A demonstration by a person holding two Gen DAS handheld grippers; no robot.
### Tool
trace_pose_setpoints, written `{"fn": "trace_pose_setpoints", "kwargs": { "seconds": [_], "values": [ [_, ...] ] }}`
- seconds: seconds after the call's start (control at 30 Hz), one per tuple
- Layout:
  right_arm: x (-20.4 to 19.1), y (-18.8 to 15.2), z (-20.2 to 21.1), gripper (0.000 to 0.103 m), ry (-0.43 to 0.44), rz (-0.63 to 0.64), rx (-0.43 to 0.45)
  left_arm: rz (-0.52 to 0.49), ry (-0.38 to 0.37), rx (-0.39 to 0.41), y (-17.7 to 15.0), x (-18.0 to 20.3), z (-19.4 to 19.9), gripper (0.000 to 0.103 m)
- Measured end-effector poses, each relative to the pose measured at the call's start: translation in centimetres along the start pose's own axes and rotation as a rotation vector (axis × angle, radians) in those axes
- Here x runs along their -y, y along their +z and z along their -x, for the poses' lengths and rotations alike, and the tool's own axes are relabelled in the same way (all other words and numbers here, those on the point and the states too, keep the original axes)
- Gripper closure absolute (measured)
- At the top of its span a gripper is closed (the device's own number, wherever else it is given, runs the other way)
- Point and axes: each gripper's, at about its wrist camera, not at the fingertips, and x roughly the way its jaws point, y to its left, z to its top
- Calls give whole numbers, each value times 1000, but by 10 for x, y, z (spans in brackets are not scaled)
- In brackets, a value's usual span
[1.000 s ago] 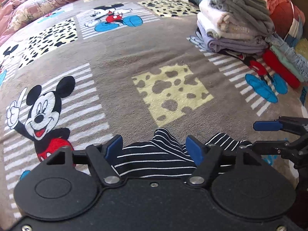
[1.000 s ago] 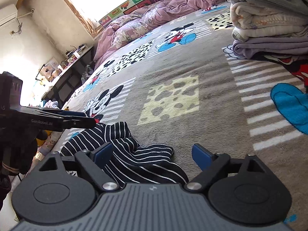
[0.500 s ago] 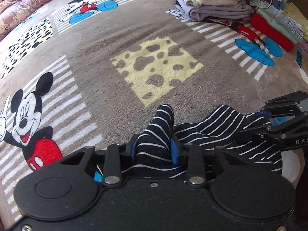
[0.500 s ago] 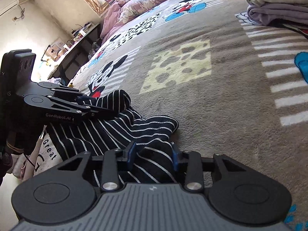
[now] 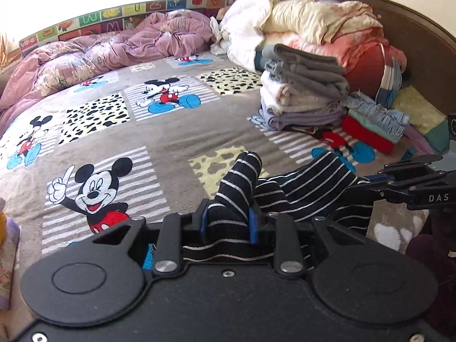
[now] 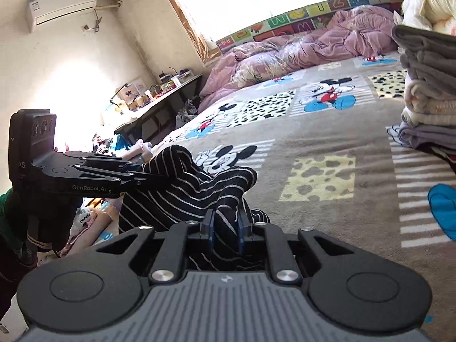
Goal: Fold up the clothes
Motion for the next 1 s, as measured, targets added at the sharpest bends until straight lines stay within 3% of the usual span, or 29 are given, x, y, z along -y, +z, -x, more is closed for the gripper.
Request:
{"fn": "trace_pose_setpoints", "kwargs": {
  "seconds": [0.23, 0.43, 0.6, 0.7, 0.83, 0.93, 1.0],
  "values": [
    [-58, 16, 60, 87, 62, 150, 80, 48, -1, 128, -20, 22, 85, 80],
    [-92, 25, 108, 87, 100, 218, 135, 149, -69, 257, -28, 34, 148, 82],
    [-113, 31, 142, 87, 127, 287, 172, 148, -110, 311, -24, 42, 176, 82],
    [-121, 40, 145, 87, 133, 325, 169, 155, -127, 306, -17, 33, 172, 82],
    [-106, 57, 113, 87, 108, 298, 138, 174, -97, 250, -6, 11, 131, 82],
    [-85, 71, 70, 87, 72, 278, 105, 179, -38, 180, 6, -11, 84, 82],
    [-72, 85, 41, 87, 47, 268, 95, 150, 42, 190, 26, -23, 59, 83]
  ]
}}
